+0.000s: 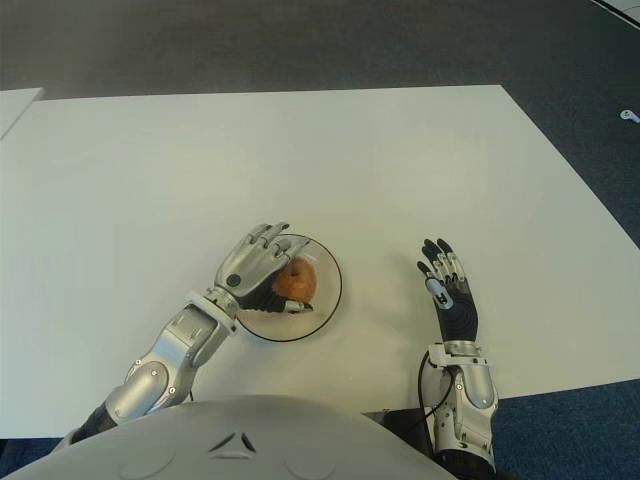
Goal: Put the apples into the plate.
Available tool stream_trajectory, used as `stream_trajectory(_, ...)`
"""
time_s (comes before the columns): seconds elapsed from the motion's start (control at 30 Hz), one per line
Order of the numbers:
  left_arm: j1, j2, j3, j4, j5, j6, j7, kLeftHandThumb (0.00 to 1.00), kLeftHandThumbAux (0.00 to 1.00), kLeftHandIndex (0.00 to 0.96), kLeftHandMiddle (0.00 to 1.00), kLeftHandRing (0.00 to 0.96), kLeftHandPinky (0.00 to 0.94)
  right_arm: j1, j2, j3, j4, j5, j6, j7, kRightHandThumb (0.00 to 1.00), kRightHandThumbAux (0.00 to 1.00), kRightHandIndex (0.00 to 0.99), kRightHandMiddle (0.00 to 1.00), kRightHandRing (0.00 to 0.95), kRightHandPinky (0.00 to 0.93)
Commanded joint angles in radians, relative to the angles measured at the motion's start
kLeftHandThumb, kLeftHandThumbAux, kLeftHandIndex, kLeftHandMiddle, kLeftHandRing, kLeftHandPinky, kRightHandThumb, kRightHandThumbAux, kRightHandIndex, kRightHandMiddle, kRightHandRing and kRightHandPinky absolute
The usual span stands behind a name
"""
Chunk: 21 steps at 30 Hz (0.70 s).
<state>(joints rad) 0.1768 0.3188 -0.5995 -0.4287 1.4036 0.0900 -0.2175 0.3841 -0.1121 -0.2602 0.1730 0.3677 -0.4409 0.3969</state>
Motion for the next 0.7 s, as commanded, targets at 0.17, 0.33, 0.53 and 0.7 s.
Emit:
stream_trajectory(0.17,0.009,-0.010,0.014,-0.019,0.031,0.016,-0.054,0.027,0.209,0.000,0.000,0.000,0.000,0.018,0.028,0.015,0.079,-0.008,0.030,0.001,0.166,0.512,0.030,0.125,0.063,0.000)
stream_trajectory(0.33,0.009,-0.018,0.018,-0.027,0.042,0.027,-0.084,0.023,0.188,0.000,0.000,0.000,0.000,0.015,0.029,0.018,0.086,-0.015,0.023,-0.002,0.168,0.516,0.032,0.117,0.061,0.000)
stream_trajectory(0.53,0.018,-0.030,0.025,-0.036,0.042,0.040,-0.094,0.023,0.165,0.000,0.000,0.000,0.000,0.014,0.029,0.020,0.086,-0.022,0.020,-0.005,0.176,0.521,0.033,0.118,0.061,0.000)
stream_trajectory(0.7,0.025,-0.039,0.031,-0.034,0.037,0.043,-0.078,0.026,0.159,0.000,0.000,0.000,0.000,0.013,0.029,0.022,0.089,-0.025,0.017,-0.004,0.177,0.522,0.031,0.116,0.059,0.000)
